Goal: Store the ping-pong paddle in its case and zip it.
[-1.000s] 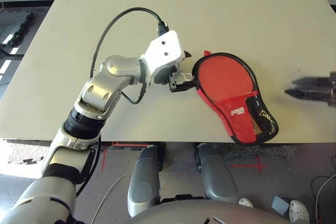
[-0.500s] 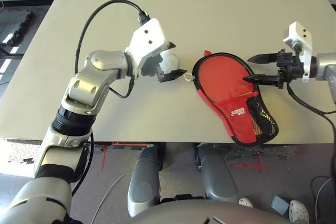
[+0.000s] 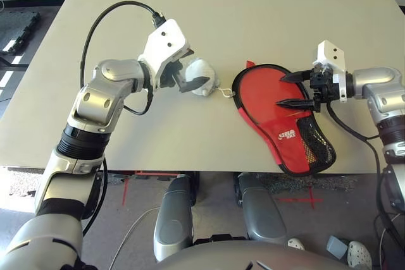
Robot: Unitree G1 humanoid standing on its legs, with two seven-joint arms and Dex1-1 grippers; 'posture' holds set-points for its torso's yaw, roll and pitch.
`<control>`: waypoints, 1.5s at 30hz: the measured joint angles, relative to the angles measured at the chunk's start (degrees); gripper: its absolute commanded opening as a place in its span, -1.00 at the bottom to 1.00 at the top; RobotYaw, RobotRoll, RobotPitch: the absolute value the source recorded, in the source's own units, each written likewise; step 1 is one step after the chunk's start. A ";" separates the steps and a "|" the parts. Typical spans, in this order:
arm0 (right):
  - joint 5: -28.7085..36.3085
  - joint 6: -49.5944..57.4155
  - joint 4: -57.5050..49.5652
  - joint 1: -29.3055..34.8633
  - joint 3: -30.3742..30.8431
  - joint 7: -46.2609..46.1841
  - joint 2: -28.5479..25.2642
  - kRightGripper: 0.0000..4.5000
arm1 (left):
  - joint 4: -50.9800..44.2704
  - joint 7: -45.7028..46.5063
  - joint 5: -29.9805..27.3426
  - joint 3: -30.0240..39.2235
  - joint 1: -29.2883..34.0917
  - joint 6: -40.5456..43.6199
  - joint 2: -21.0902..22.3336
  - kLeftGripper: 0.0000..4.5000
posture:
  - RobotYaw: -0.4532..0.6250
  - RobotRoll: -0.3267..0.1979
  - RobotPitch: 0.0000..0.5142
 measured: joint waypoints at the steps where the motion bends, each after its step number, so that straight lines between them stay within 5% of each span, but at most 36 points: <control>1: 0.00 -0.27 -0.11 0.41 -0.20 -0.11 -0.10 0.99 | 1.69 1.11 -0.03 0.33 -1.06 1.74 -1.27 1.00 | -0.14 0.25 0.09; 12: -0.06 -0.73 -3.10 2.67 -0.81 -1.52 -0.17 0.99 | 11.26 6.18 -0.65 3.45 -4.82 11.71 -5.52 1.00 | -0.17 0.25 0.09; 27: -0.08 -1.12 -2.57 2.65 -0.79 -2.55 0.06 0.99 | 1.24 3.39 -6.86 2.07 -1.60 26.94 -5.30 1.00 | -0.17 0.25 0.10; 37: -0.78 -1.94 -2.26 2.42 -0.73 -2.89 0.39 1.00 | -1.03 3.34 -8.02 -0.21 -1.62 27.19 -5.58 -0.59 | -0.18 0.25 0.11; 40: -0.85 -2.14 -2.25 2.54 -0.75 -3.04 0.35 1.00 | 2.08 3.35 -7.09 -1.64 -3.90 25.23 -5.54 -0.87 | -0.19 0.25 0.10; 45: -0.86 -2.30 -2.79 3.33 -0.79 -3.38 0.28 1.00 | 12.99 4.43 -2.99 -2.52 -10.18 17.42 -6.39 -0.90 | -0.21 0.25 0.10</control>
